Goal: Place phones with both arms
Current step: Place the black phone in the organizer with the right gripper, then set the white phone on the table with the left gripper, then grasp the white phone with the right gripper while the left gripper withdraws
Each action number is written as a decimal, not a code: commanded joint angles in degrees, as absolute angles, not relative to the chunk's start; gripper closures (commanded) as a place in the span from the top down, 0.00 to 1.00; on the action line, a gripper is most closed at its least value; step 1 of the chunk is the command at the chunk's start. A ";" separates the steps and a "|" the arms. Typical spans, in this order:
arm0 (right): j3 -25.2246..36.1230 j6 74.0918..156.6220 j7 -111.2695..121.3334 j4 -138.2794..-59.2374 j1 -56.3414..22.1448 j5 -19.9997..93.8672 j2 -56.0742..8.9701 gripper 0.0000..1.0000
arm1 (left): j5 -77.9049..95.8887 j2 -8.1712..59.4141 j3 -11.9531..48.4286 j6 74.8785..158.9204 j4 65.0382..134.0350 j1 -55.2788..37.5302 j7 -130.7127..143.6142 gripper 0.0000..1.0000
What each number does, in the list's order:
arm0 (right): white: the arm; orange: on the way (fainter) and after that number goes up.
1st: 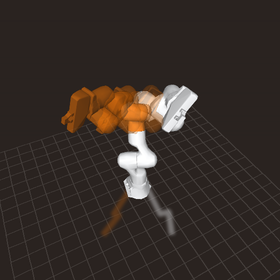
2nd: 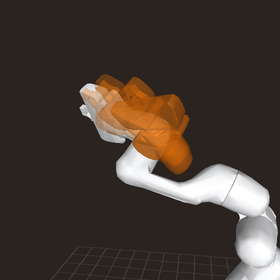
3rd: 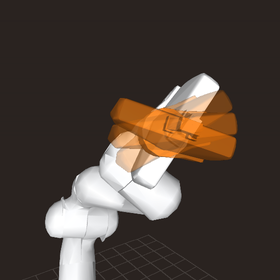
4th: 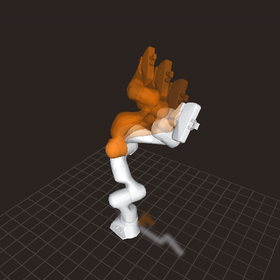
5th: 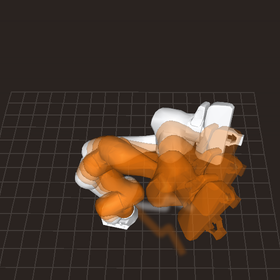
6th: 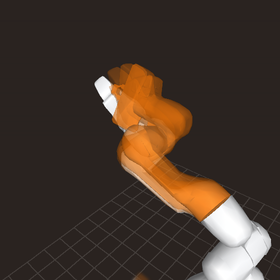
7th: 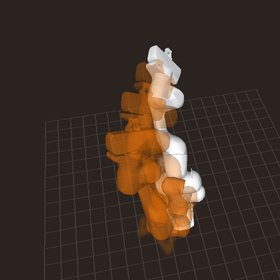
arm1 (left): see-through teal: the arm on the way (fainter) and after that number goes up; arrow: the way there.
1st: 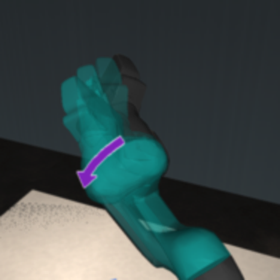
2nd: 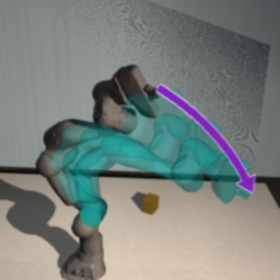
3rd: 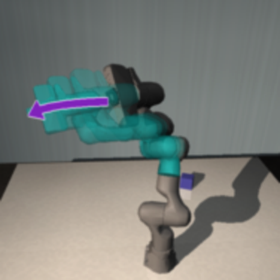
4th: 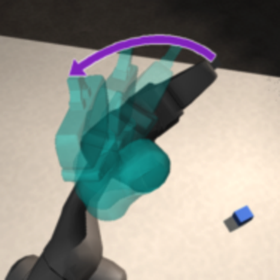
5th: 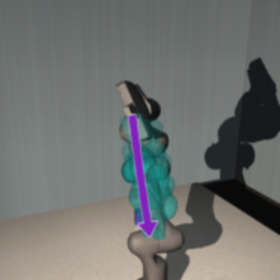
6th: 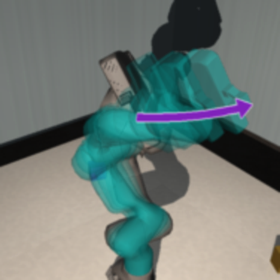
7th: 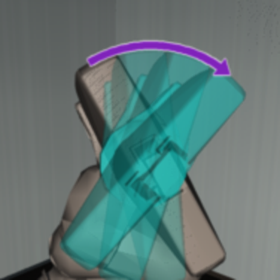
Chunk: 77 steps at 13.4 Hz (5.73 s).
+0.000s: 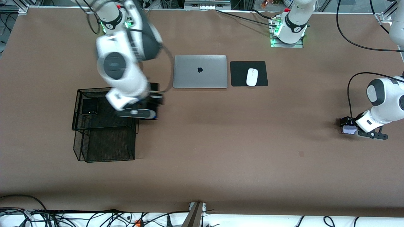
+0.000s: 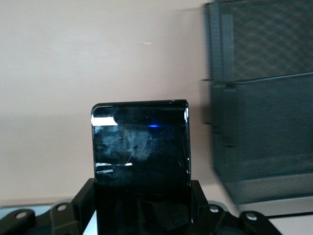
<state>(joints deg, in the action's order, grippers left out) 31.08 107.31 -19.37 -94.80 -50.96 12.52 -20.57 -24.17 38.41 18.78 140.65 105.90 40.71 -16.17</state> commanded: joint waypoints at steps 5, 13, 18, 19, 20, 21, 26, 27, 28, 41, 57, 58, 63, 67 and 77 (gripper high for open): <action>39.64 129.78 0.26 -124.00 -51.50 10.81 -8.34 0.06 | -25.22 39.82 19.51 140.45 105.21 42.01 -18.19 0.19; 39.64 134.65 0.35 -121.57 -49.49 11.60 -14.06 1.00 | -19.71 38.41 31.55 104.19 88.18 39.13 -17.40 0.13; 39.81 115.63 0.53 -107.62 -45.98 11.69 -13.89 1.00 | -3.11 38.32 31.64 99.84 82.54 27.80 -16.35 0.13; 39.81 110.97 0.61 -104.45 -44.57 11.69 -13.71 1.00 | -0.90 38.32 31.64 99.84 81.66 25.08 -14.26 0.13; 39.81 107.18 0.79 -101.98 -43.34 11.52 -13.36 1.00 | 1.21 38.32 31.64 99.84 81.30 22.53 -10.85 0.13; 40.25 103.83 0.79 -99.78 -42.90 10.90 -13.19 1.00 | 3.58 38.49 31.64 99.93 81.30 20.24 -7.33 0.13; 45.08 95.80 3.78 -93.17 -42.80 10.72 -13.18 1.00 | 13.45 41.39 31.29 109.91 81.39 4.08 7.88 0.13; 45.09 95.54 3.78 -93.16 -42.80 10.72 -13.10 1.00 | 13.10 42.35 31.20 114.91 81.39 -0.13 11.13 0.14; 45.09 95.62 3.78 -93.16 -42.80 10.72 -13.18 1.00 | 13.01 43.58 31.03 120.70 81.39 -4.18 15.43 0.14; 44.39 95.71 2.64 -93.16 -42.98 10.72 -13.27 1.00 | 12.57 51.96 21.36 151.18 82.52 -22.94 26.54 1.00; -1.84 108.79 -49.19 -78.34 -32.77 1.94 -32.31 1.00 | -9.50 19.53 15.03 94.94 81.48 0.25 8.11 1.00; -1.85 110.55 -51.92 -76.14 -34.61 0.63 -35.30 1.00 | -9.32 18.29 14.94 93.01 80.34 1.05 7.04 1.00; -1.85 120.48 -55.72 -73.48 -38.76 -2.55 -46.13 1.00 | -0.72 6.63 6.17 92.96 87.41 1.06 5.45 1.00; -2.02 124.53 -55.72 -73.56 -39.02 -3.34 -50.44 1.00 | -0.44 -5.18 1.42 101.34 103.61 -1.32 5.10 1.00; -2.11 129.82 -54.50 -73.57 -39.11 -6.23 -54.58 0.28 | -0.70 -2.81 2.02 98.53 100.46 0.09 1.32 1.00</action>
<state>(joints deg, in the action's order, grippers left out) -1.73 130.27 -54.74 -75.36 -39.15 -4.41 -53.96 -1.35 -2.81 2.05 98.59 100.98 0.10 2.12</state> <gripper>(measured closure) 0.066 0.000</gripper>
